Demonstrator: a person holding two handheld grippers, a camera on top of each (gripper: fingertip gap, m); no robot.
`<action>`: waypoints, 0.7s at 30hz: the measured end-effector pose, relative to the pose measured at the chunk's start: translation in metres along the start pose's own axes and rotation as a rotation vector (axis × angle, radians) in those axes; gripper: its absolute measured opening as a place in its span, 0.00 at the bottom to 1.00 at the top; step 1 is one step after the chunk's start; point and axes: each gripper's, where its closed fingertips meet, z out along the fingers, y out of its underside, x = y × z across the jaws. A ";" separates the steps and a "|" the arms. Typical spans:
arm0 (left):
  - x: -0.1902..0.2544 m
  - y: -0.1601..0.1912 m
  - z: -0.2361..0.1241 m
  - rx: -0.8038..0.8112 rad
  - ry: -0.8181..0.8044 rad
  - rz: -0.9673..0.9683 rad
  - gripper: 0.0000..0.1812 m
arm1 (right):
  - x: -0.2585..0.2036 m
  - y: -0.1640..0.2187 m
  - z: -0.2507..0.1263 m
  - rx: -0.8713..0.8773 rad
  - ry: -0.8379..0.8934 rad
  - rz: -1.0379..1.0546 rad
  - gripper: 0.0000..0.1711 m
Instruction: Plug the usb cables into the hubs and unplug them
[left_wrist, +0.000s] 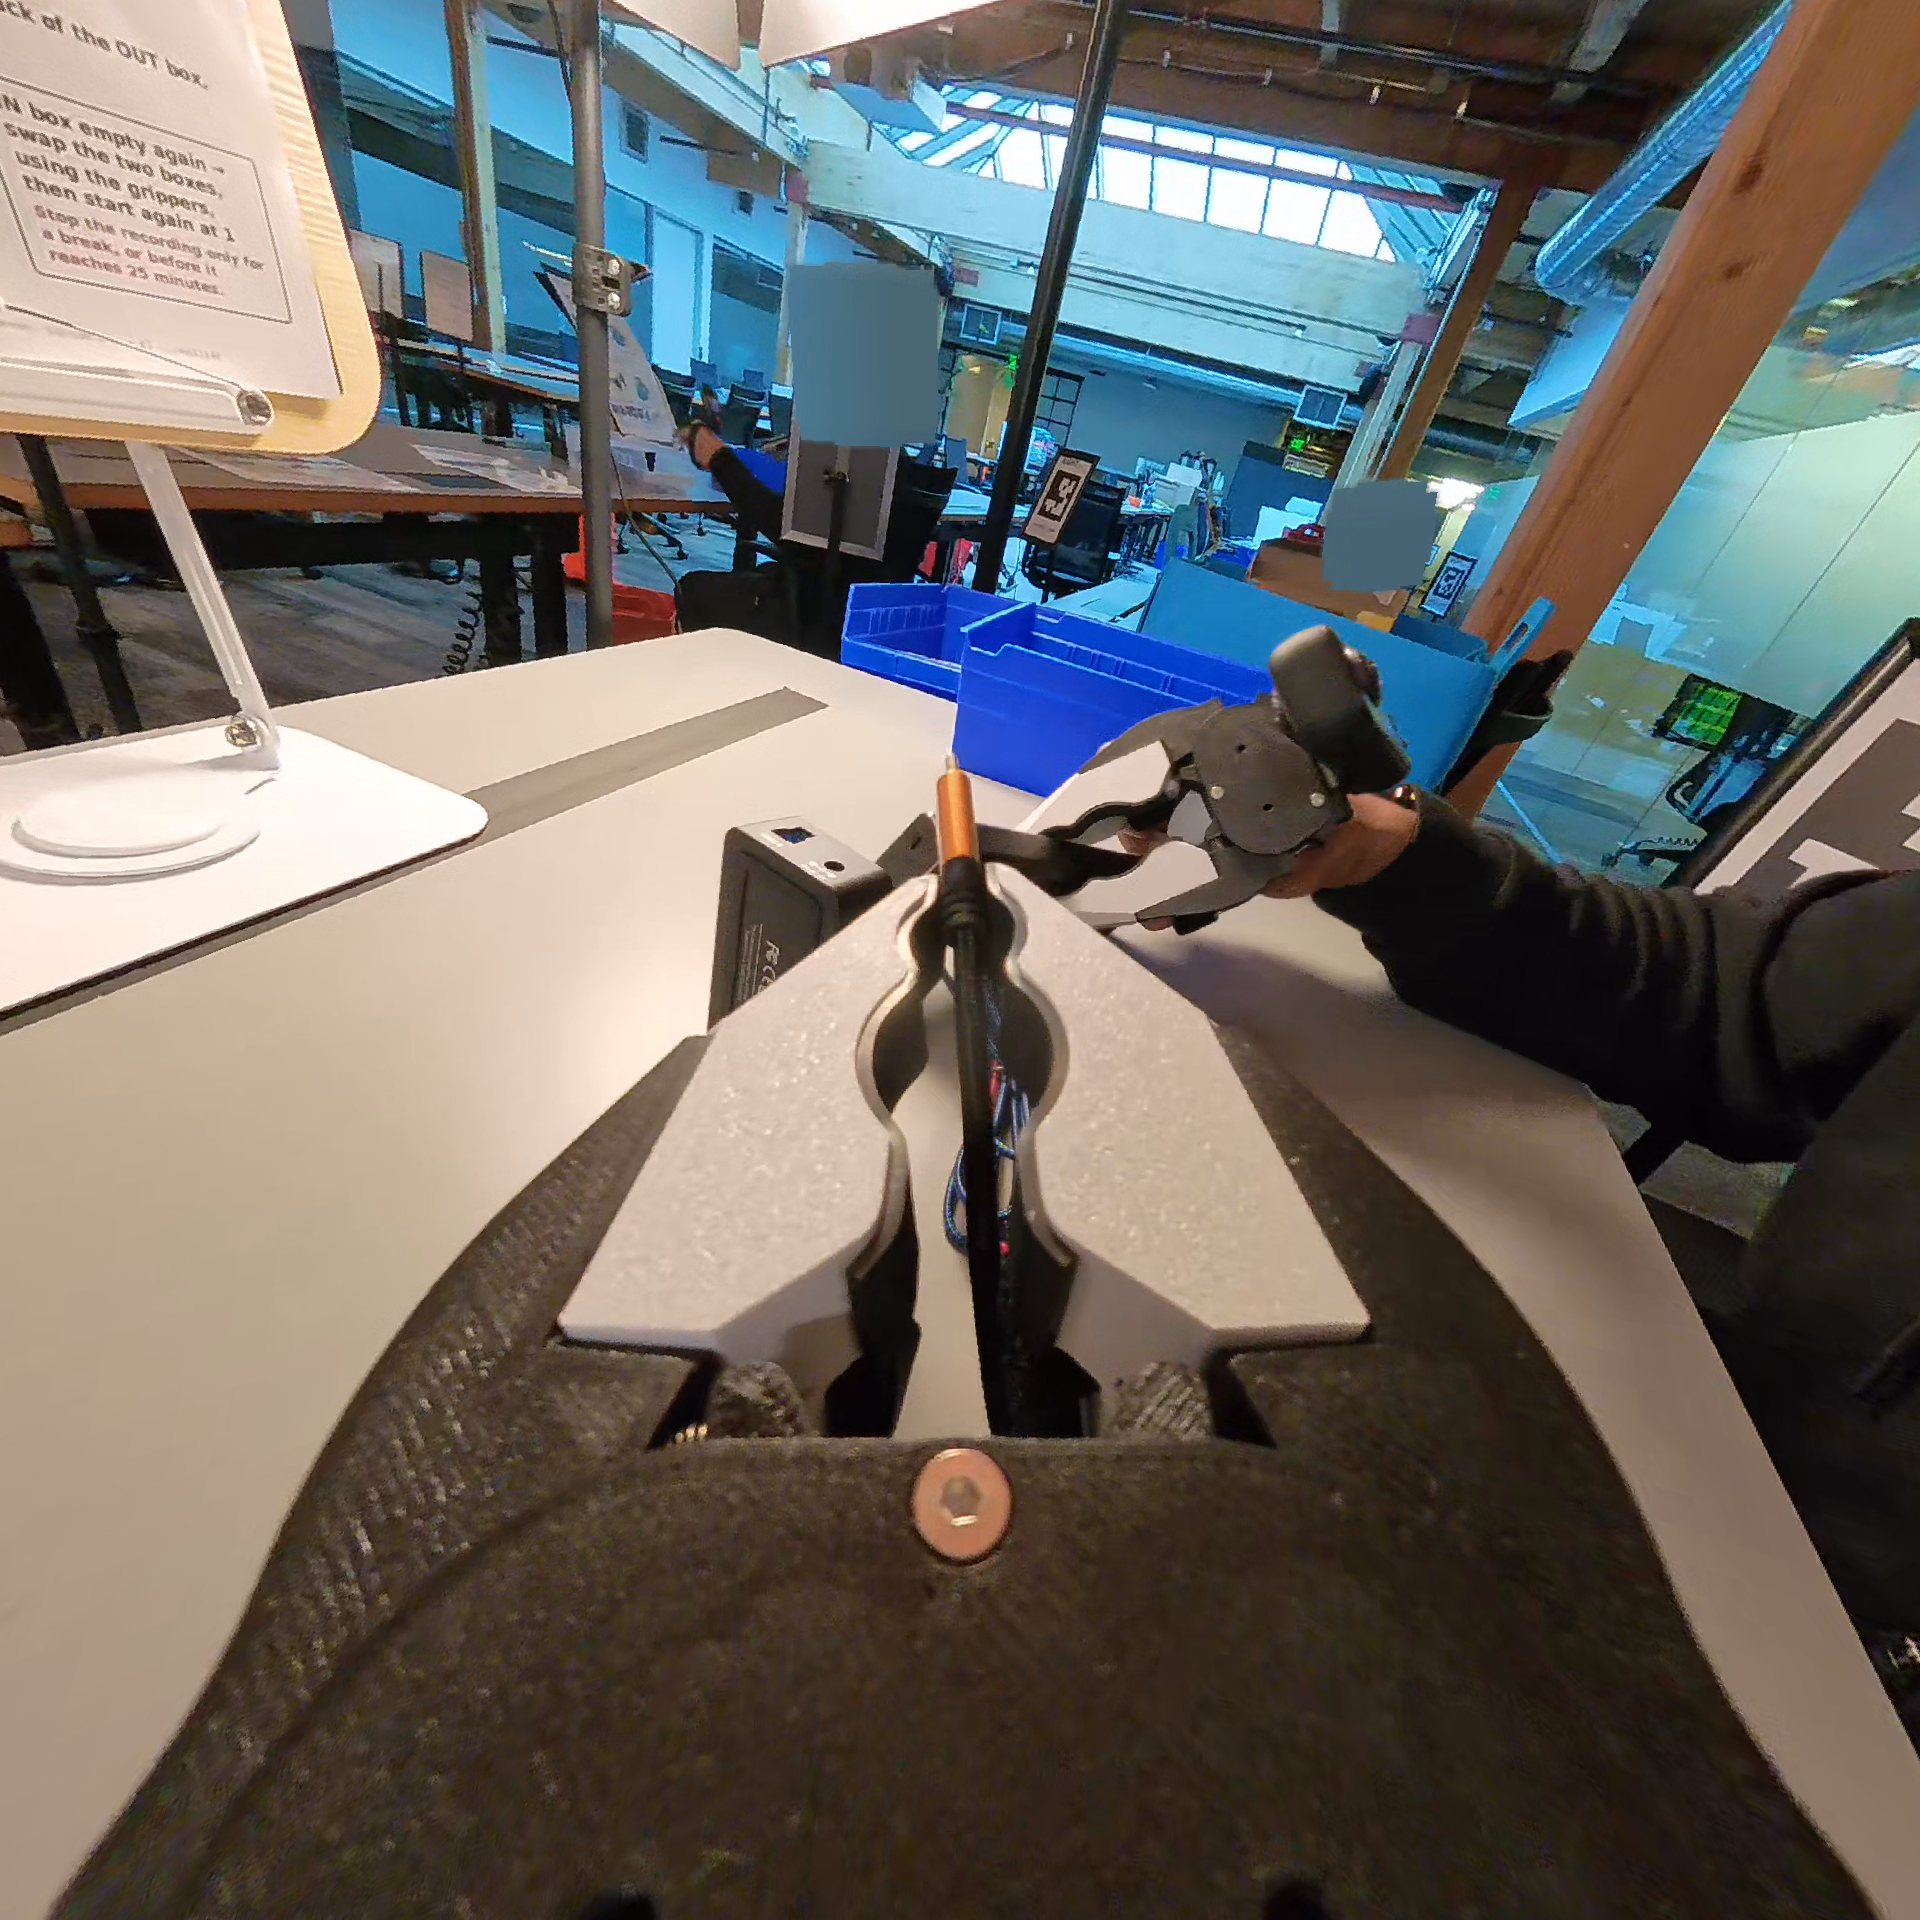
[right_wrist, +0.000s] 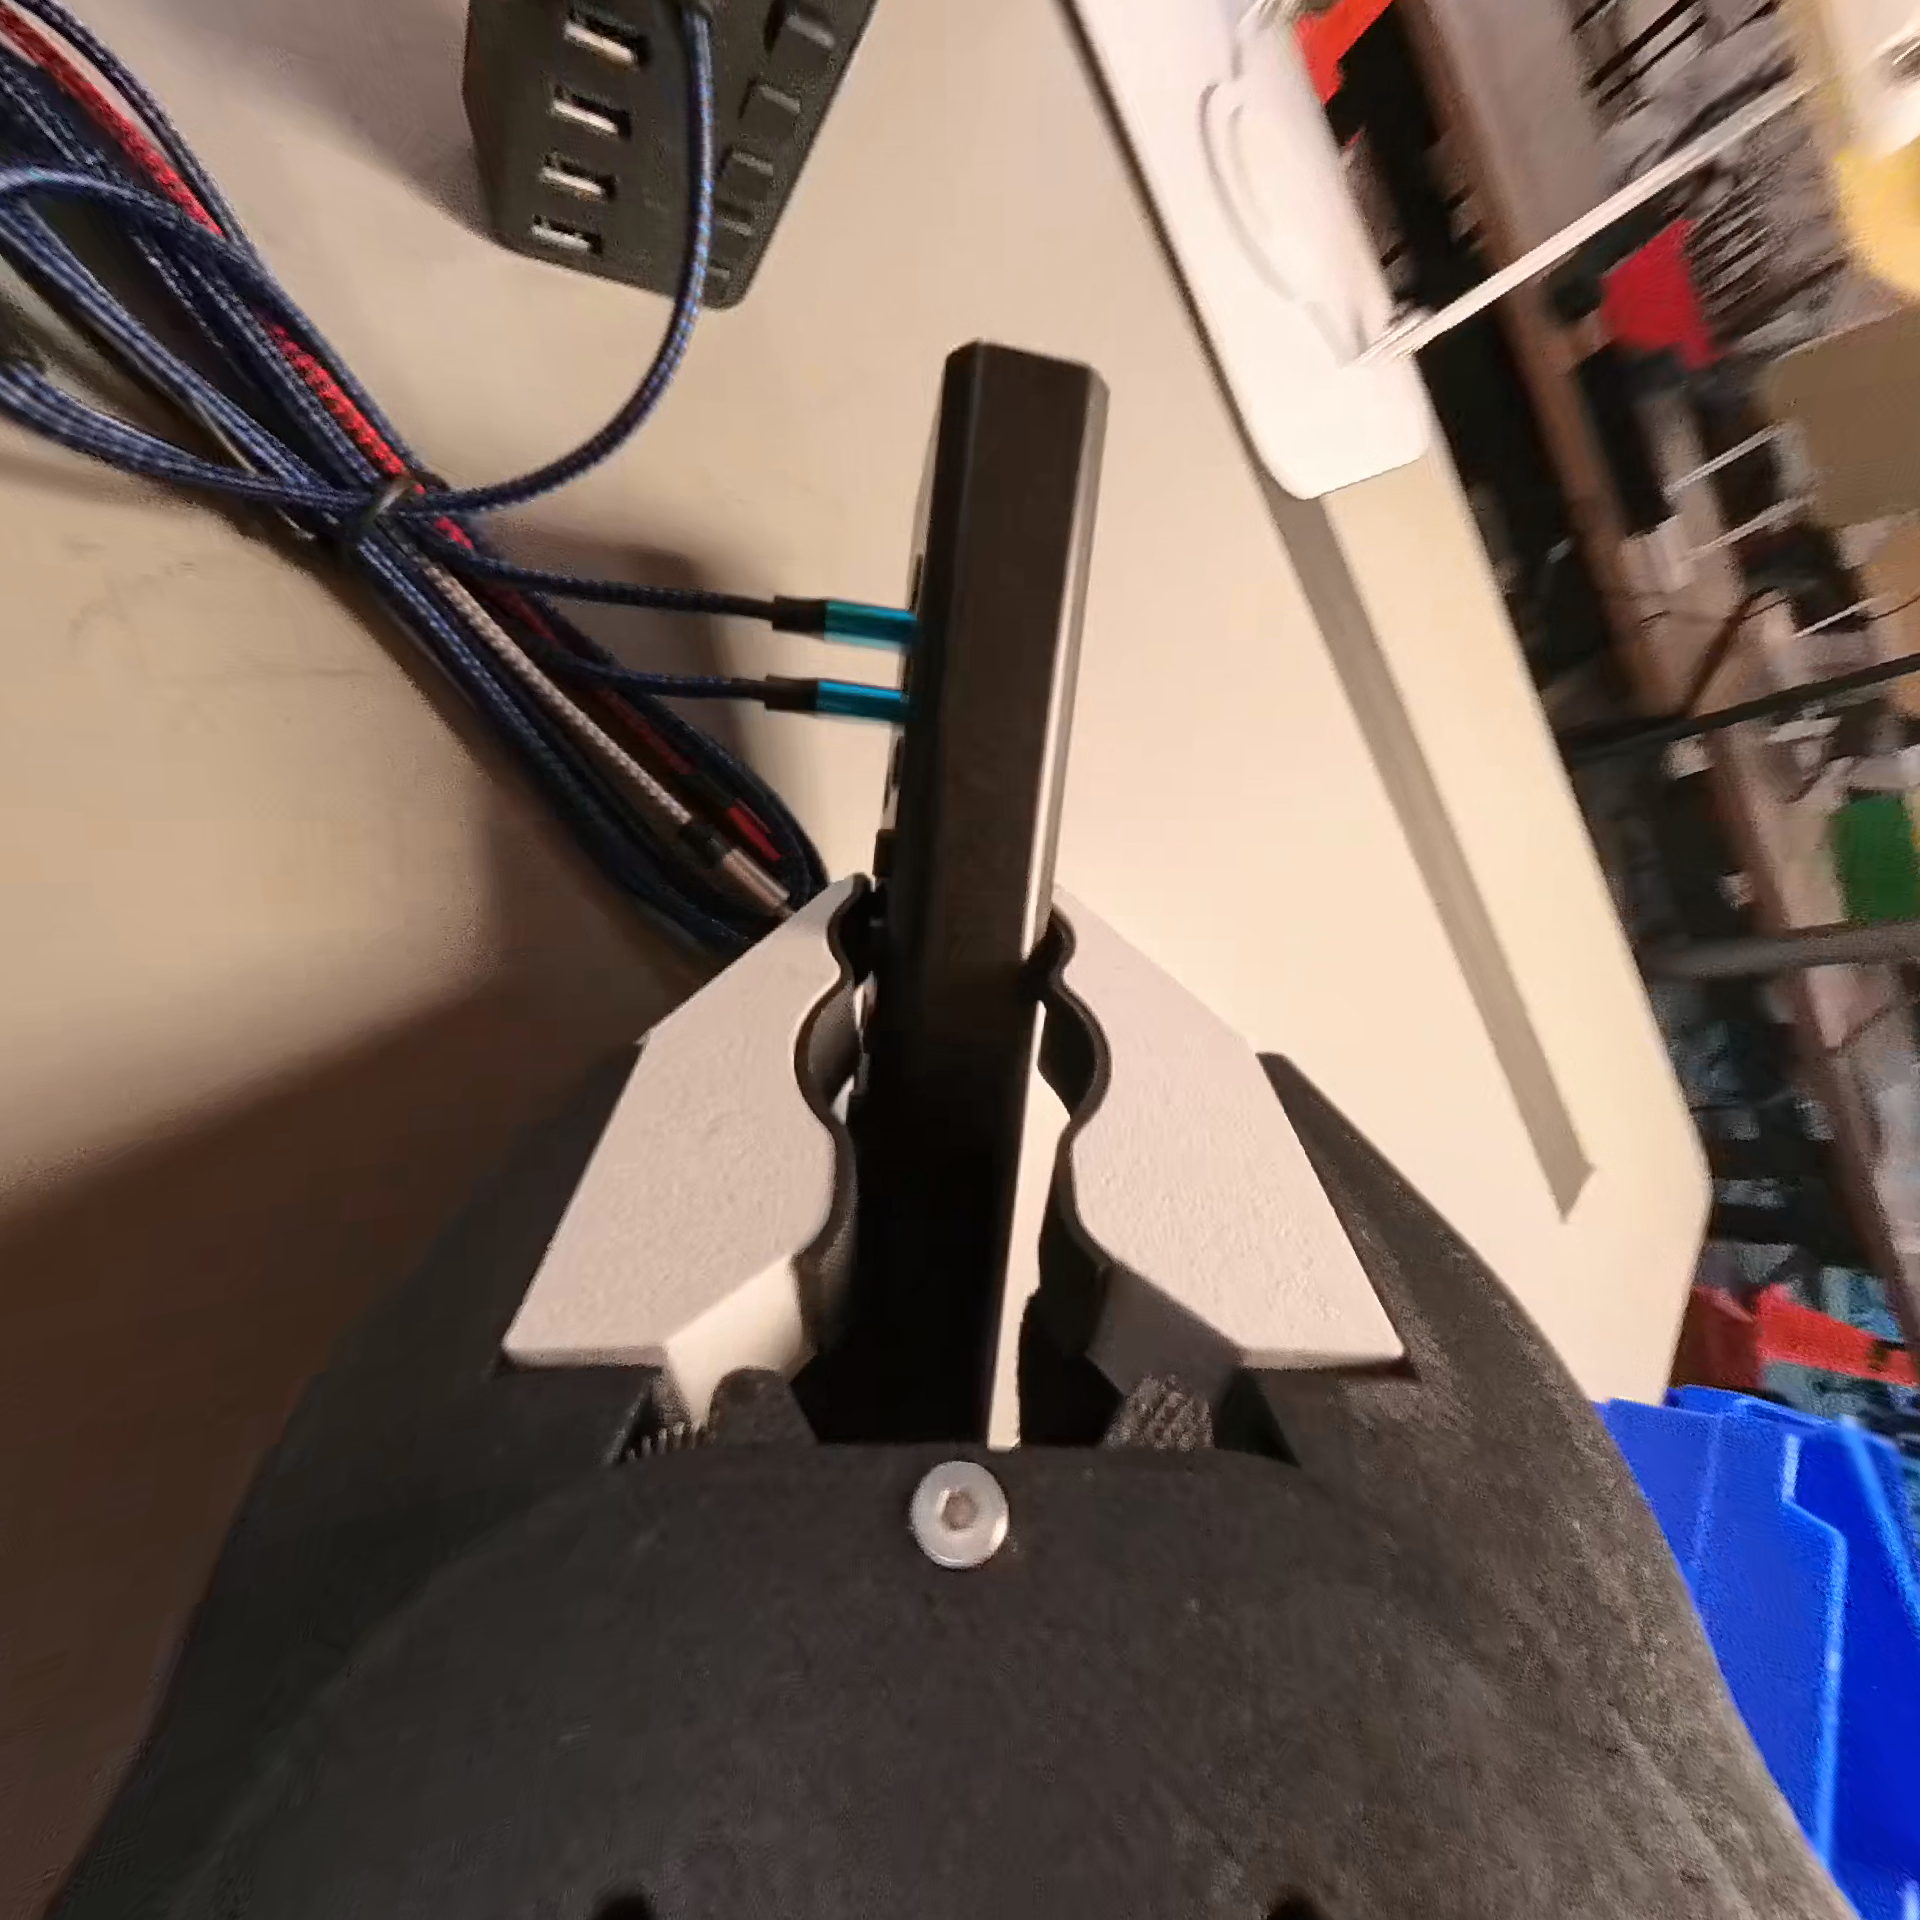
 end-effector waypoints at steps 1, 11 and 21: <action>0.001 0.001 0.001 -0.003 0.002 0.001 0.03 | 0.003 -0.002 -0.002 0.027 0.034 -0.014 0.17; 0.027 0.014 0.022 -0.121 -0.056 0.330 0.04 | 0.006 -0.036 -0.018 0.300 0.210 -0.180 0.16; 0.035 0.065 0.054 -0.443 -0.147 0.779 0.05 | -0.019 -0.057 -0.030 0.444 0.173 -0.299 0.16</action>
